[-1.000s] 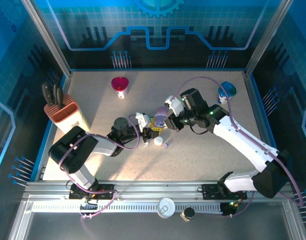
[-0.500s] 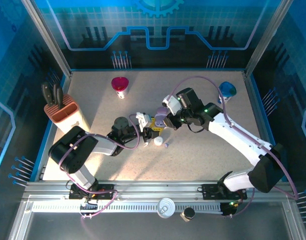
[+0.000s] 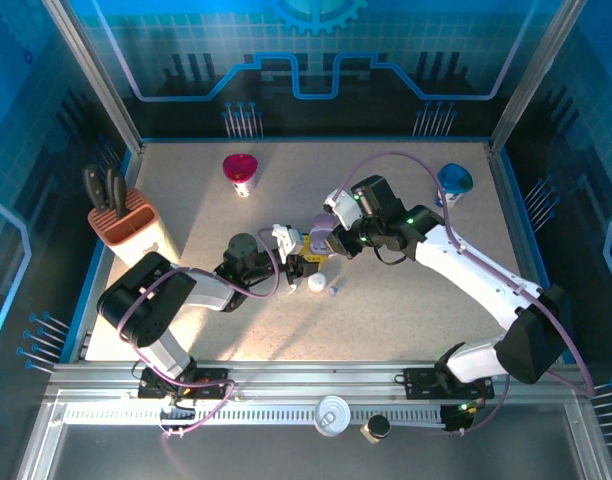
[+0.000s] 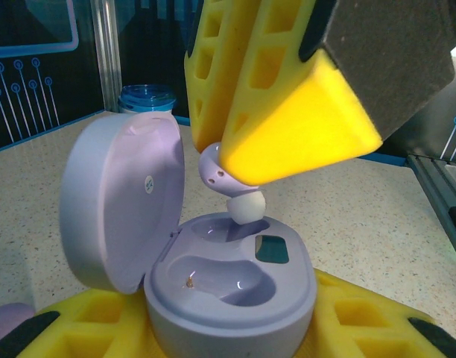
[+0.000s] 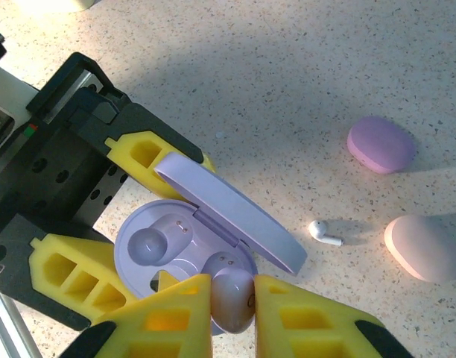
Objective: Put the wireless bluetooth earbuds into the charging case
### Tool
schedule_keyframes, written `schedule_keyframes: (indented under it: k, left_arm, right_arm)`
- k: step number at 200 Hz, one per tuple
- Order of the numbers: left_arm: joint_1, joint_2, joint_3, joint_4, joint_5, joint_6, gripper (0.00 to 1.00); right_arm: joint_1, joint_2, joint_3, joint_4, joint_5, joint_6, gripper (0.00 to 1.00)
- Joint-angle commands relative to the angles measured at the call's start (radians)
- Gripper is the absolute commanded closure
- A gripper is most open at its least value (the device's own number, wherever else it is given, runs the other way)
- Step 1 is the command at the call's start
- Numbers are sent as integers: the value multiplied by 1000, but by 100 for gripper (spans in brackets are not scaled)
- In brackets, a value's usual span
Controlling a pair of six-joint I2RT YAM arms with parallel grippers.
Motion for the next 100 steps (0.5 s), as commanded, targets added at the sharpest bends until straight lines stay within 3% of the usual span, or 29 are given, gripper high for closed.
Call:
schedule_keyframes:
  k: [1,62,100]
  left_arm:
    - [6,-21,23,20,21,-19,62]
    - [8,-28,24,20,24,-26,63]
    - [7,-22,23,22,24,-23,64]
  right_arm:
    - [18,10,-14,-13,9,-22,82]
    - [35,26,-4,-15,22,-34,81]
    - [42,5,-2,1,20,-20,64]
